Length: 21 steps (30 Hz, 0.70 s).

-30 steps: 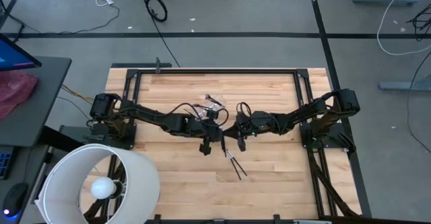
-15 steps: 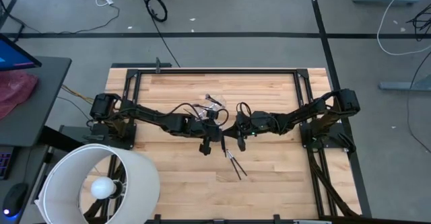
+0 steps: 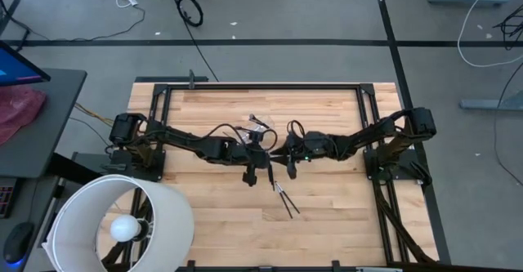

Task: Put items in baskets/containers
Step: Put the black eyeshadow brush into the transparent organizer

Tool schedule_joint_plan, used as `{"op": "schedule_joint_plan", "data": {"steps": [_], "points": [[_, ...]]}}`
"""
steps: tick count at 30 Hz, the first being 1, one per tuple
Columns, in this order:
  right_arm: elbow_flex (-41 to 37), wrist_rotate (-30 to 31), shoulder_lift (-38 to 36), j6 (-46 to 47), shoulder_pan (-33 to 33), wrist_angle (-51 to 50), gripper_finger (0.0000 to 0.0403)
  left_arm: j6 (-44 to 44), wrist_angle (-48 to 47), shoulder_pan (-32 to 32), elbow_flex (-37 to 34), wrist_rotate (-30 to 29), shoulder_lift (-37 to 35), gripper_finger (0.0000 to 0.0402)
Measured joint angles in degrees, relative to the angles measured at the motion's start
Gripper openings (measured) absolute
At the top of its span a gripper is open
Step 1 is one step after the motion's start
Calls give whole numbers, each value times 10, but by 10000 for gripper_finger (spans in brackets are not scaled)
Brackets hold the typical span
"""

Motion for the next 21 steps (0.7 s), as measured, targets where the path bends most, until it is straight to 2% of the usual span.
{"op": "schedule_joint_plan", "data": {"steps": [7,10,16,21], "points": [[0,5,-18,-74,-8,6,161,5,-26,4,1,-72,-7,5],[0,4,-36,-111,-14,17,171,6,-56,12,3,-83,-24,4],[0,19,-82,-205,-27,19,183,7,-151,33,45,-115,-59,3],[0,38,-114,-253,-30,-13,183,20,-281,68,104,-120,-73,2]]}}
